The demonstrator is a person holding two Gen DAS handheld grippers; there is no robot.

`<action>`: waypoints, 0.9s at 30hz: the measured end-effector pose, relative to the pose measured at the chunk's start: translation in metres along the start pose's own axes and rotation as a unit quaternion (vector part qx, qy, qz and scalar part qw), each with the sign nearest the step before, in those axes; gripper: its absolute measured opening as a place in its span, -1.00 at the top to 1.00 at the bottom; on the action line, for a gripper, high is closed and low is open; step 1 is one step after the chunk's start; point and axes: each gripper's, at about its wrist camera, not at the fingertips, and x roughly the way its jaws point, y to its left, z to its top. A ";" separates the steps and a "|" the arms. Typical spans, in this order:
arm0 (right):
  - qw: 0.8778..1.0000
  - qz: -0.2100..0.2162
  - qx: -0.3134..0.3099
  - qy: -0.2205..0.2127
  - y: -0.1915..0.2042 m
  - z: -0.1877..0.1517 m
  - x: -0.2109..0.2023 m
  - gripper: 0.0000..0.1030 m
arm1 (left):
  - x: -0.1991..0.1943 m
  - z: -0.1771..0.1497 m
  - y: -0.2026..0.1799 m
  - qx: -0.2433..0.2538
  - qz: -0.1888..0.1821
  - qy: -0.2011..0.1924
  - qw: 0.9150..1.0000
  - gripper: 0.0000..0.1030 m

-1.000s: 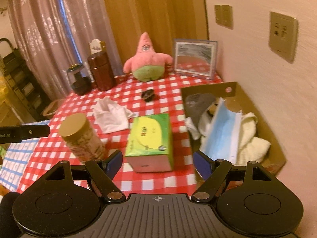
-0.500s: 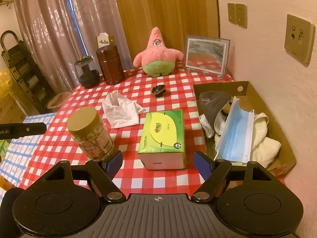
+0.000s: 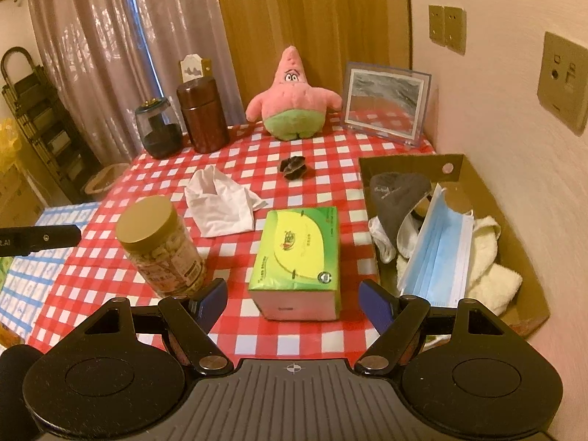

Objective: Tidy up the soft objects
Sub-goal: 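Move both tools toward the white tissue and brown scrunchie on the table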

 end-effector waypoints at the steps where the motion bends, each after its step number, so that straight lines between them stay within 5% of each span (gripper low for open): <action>1: 1.000 -0.001 -0.002 0.000 0.000 0.002 0.001 -0.52 | 0.002 0.001 0.001 0.002 0.001 0.000 1.000 -0.72; 14: 0.999 -0.004 -0.054 -0.003 -0.003 0.049 0.037 -0.52 | 0.043 0.077 0.027 0.056 -0.007 -0.006 0.998 -0.72; 27: 0.988 0.014 -0.153 0.027 0.005 0.106 0.122 -0.52 | 0.161 0.128 0.052 0.153 -0.022 0.077 0.985 -0.72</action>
